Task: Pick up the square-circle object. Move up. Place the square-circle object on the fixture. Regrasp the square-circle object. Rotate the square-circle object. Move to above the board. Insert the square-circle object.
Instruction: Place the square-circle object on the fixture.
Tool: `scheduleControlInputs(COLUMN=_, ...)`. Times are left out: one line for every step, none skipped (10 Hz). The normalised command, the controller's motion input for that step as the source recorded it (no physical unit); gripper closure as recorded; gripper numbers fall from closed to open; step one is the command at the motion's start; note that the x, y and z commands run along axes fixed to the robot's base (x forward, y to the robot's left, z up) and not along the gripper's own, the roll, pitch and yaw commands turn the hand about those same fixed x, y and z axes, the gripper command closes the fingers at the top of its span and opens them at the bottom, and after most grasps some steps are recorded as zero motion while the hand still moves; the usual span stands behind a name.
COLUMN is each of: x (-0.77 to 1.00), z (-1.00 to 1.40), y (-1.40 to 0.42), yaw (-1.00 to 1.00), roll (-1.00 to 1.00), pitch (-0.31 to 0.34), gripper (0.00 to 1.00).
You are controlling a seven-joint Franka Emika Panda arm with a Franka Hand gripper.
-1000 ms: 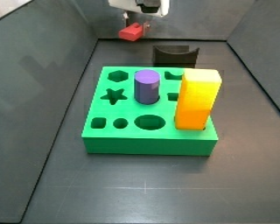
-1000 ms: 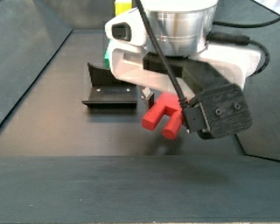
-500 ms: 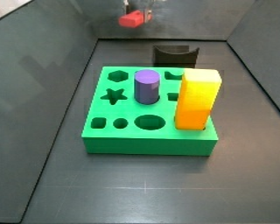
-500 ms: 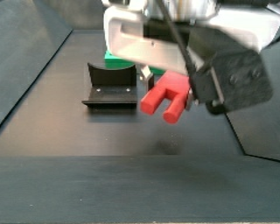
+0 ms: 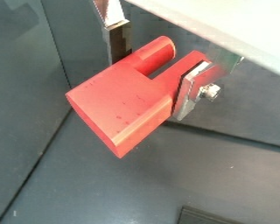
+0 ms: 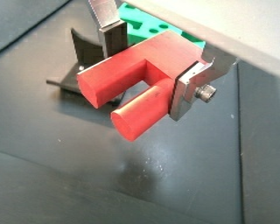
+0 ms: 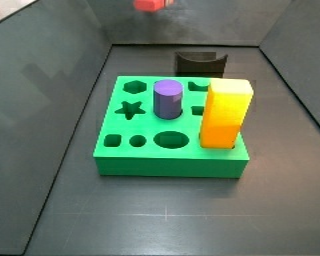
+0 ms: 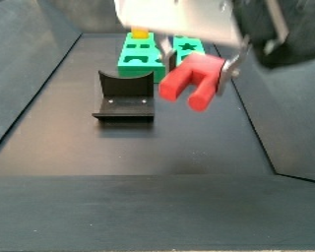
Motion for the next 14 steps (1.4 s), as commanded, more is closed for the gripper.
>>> scheduleControlInputs(x=-0.01, z=0.42, y=0.0, yaw=0.01, roll=0.06, pitch=0.082, gripper=1.0)
scheduleControlInputs(x=0.0, z=0.27, y=0.0, yaw=0.01, roll=0.06, pitch=0.094, gripper=1.0)
scheduleControlInputs(x=1.0, z=0.29, y=-0.98, yaw=1.0, roll=0.0, pitch=-0.297, gripper=1.0)
scheduleControlInputs(x=1.0, z=0.26, y=-0.97, yaw=1.0, roll=0.0, pitch=-0.298, gripper=1.0)
scheduleControlInputs(x=1.0, z=0.23, y=-0.95, yaw=1.0, roll=0.0, pitch=-0.313, gripper=1.0)
scheduleControlInputs(x=1.0, z=0.22, y=-0.93, yaw=1.0, roll=-0.01, pitch=-0.31, gripper=1.0)
scheduleControlInputs(x=1.0, z=0.19, y=-0.85, yaw=0.74, roll=-0.03, pitch=-0.214, gripper=1.0)
scheduleControlInputs(x=1.0, z=0.18, y=-0.81, yaw=0.58, roll=-0.03, pitch=-0.156, gripper=1.0)
scheduleControlInputs(x=1.0, z=0.15, y=-0.68, yaw=0.34, roll=-0.03, pitch=-0.061, gripper=1.0)
scheduleControlInputs(x=1.0, z=0.12, y=-0.55, yaw=0.19, roll=-0.02, pitch=0.001, gripper=1.0)
scheduleControlInputs(x=1.0, z=0.1, y=-0.48, yaw=0.12, roll=-0.01, pitch=0.032, gripper=1.0)
scheduleControlInputs(x=1.0, z=0.08, y=-0.41, yaw=0.1, roll=-0.01, pitch=0.05, gripper=1.0)
scheduleControlInputs(x=1.0, z=0.06, y=-0.27, yaw=0.05, roll=0.01, pitch=0.088, gripper=1.0)
scheduleControlInputs(x=0.96, z=0.05, y=-0.22, yaw=0.05, roll=0.01, pitch=0.102, gripper=1.0)
